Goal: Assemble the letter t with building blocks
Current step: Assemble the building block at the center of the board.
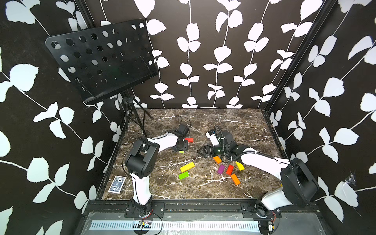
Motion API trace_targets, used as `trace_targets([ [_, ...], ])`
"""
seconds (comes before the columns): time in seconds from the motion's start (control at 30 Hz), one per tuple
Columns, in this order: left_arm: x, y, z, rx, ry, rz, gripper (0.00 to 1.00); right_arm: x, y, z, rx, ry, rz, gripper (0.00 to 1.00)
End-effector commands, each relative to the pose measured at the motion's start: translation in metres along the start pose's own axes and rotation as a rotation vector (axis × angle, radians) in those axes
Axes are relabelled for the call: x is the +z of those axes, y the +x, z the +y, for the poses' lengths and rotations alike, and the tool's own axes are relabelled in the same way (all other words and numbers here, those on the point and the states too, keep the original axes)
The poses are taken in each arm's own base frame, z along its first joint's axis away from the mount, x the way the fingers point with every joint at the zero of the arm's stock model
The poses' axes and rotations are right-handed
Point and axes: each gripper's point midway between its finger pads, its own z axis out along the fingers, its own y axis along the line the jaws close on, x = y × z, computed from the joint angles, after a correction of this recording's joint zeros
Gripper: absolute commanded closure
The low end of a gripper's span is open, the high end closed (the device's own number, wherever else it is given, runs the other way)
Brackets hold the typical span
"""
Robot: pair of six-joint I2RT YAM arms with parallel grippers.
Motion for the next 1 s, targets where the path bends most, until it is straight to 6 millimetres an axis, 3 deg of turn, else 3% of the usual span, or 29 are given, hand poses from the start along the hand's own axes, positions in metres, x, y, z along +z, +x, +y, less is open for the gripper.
trace_targets([
  [0.0, 0.019, 0.046, 0.02, -0.006, -0.047, 0.167, 0.5, -0.001, -0.006, 0.004, -0.002, -0.022, -0.022, 0.01],
  [0.2, 0.012, 0.038, 0.014, 0.0, -0.018, 0.134, 0.38, -0.002, -0.007, 0.005, -0.004, -0.026, -0.023, 0.01],
  [0.23, 0.01, 0.036, 0.013, 0.008, -0.015, 0.127, 0.06, -0.002, -0.007, 0.004, -0.002, -0.024, -0.023, 0.01],
  [0.27, 0.007, 0.034, 0.012, 0.011, -0.006, 0.114, 0.01, -0.002, -0.007, 0.005, -0.003, -0.026, -0.024, 0.01],
  [0.4, -0.013, 0.025, 0.007, 0.01, 0.037, 0.037, 0.01, -0.001, -0.006, 0.005, -0.001, -0.029, -0.021, 0.01],
  [0.67, -0.099, 0.024, -0.011, 0.061, 0.16, -0.134, 0.01, -0.016, -0.002, 0.01, 0.006, -0.031, -0.047, 0.01],
  [0.83, -0.141, 0.03, -0.024, 0.053, 0.255, -0.253, 0.01, -0.026, 0.011, 0.014, -0.037, 0.027, -0.049, 0.01],
  [0.9, -0.151, 0.033, -0.025, 0.038, 0.251, -0.284, 0.01, -0.027, 0.018, 0.013, -0.044, 0.068, -0.044, 0.01],
  [0.97, -0.157, 0.042, -0.016, 0.049, 0.137, -0.267, 0.01, -0.026, 0.025, 0.013, -0.051, 0.103, -0.039, 0.01],
])
